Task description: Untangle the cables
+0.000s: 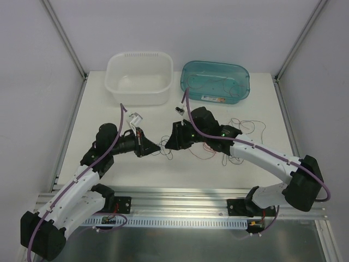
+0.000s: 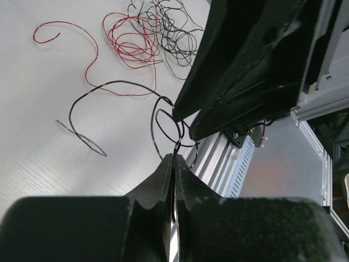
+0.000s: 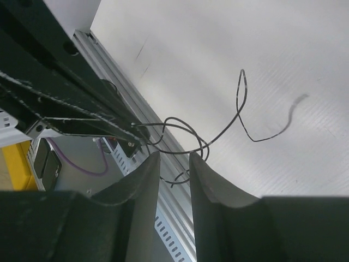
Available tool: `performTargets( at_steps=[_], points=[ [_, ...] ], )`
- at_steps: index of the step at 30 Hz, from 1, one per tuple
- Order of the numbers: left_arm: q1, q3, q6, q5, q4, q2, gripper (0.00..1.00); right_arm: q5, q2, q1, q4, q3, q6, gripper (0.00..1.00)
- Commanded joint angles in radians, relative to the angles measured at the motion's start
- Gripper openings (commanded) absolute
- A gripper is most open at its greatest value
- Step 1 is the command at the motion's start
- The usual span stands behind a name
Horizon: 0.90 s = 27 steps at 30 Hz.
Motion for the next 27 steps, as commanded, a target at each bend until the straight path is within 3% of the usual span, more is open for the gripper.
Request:
performTargets(
  at_steps=[1, 13, 27],
  points=[
    [0.005, 0.029, 0.042, 0.026, 0.017, -0.032, 0.00, 0.034, 0.007, 0.008, 0.036, 0.022, 0.016, 0.31],
    [0.005, 0.006, 0.052, -0.002, -0.005, -0.036, 0.00, 0.184, -0.061, 0.011, -0.064, 0.002, -0.011, 0.32],
    [0.005, 0.006, 0.052, -0.006, -0.006, -0.048, 0.00, 0.079, -0.007, 0.034, 0.080, -0.018, 0.053, 0.27]
  ],
)
